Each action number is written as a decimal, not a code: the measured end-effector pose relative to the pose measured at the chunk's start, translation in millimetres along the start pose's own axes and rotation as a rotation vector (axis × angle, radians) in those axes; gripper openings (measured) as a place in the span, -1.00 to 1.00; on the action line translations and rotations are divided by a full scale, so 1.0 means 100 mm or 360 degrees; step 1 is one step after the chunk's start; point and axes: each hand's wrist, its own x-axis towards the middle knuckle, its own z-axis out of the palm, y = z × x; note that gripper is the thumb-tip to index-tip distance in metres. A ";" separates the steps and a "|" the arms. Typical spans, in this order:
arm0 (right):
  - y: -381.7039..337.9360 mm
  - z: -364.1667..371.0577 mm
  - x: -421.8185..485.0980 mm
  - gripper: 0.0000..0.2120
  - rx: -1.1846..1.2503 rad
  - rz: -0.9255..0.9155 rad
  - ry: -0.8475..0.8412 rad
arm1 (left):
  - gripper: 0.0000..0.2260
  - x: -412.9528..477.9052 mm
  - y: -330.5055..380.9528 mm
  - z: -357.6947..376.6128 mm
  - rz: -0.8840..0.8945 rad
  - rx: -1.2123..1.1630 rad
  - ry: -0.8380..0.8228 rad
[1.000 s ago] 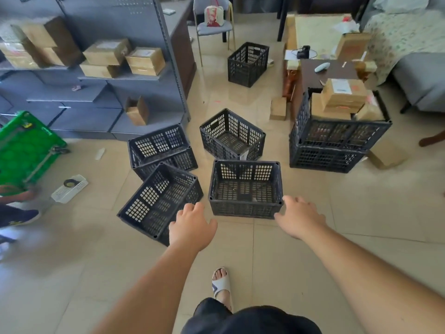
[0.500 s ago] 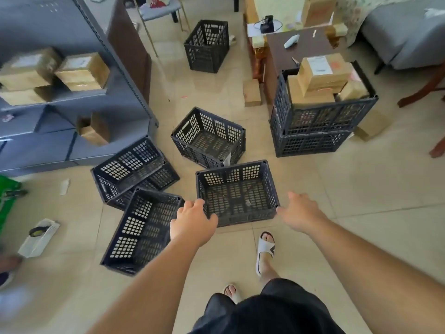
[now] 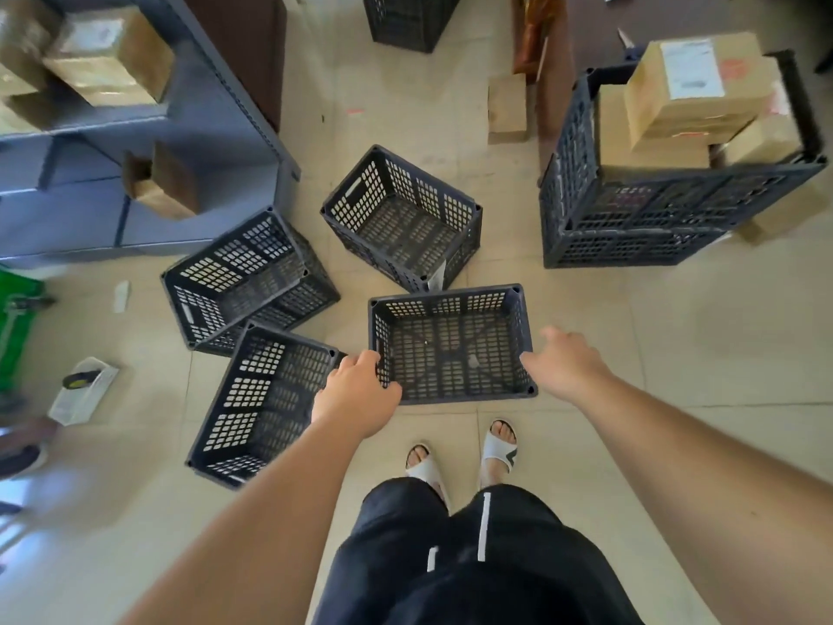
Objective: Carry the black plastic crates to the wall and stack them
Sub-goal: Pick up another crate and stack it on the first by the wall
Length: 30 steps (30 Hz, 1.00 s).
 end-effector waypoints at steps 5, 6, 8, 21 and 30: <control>-0.19 0.11 0.43 -0.42 0.0003 0.0078 -0.0041 | -0.43 0.62 -0.06 0.04 -0.0041 -0.0177 -0.0128; -0.23 0.15 0.52 -0.42 0.0002 0.0100 -0.0034 | -0.43 0.77 -0.08 0.06 -0.0040 -0.0243 -0.0178; -0.28 0.24 0.72 -0.43 -0.0002 0.0157 -0.0016 | -0.43 1.08 -0.14 0.15 -0.0042 -0.0346 -0.0271; -0.23 1.30 2.24 -0.51 0.0112 0.0341 -0.0028 | -0.48 2.68 -0.63 1.20 -0.0240 -0.0439 -0.0497; 0.37 2.03 3.43 -0.49 0.0196 0.0514 -0.0016 | -0.54 3.72 -0.74 2.08 -0.0387 -0.0576 -0.0226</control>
